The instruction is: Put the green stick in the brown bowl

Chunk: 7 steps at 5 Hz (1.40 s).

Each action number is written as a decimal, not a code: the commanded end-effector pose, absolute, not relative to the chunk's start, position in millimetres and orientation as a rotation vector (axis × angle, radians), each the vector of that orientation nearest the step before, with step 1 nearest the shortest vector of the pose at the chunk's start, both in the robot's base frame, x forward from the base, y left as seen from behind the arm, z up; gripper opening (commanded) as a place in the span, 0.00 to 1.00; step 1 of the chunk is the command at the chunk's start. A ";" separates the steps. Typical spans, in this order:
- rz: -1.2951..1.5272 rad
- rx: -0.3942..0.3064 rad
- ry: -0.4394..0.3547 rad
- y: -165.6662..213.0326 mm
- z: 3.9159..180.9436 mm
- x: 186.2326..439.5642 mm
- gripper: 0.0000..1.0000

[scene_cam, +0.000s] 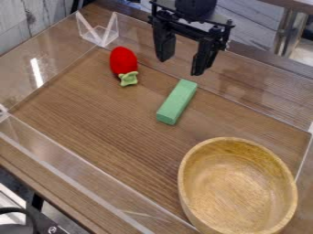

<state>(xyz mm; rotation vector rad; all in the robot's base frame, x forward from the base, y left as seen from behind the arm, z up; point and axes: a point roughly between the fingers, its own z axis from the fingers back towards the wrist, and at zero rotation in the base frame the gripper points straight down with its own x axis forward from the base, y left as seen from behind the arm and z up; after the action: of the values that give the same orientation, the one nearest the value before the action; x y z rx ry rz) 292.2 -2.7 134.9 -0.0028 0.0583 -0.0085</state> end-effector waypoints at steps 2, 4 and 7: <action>-0.047 0.001 0.078 13.0 80.0 300.9 1.00; -0.009 -0.018 0.072 21.9 41.0 308.6 1.00; -0.014 -0.014 0.060 20.2 31.6 308.0 0.00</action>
<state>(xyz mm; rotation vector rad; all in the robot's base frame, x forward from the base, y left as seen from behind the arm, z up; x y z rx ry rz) 304.5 20.2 21.6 -0.0212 0.0953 0.0021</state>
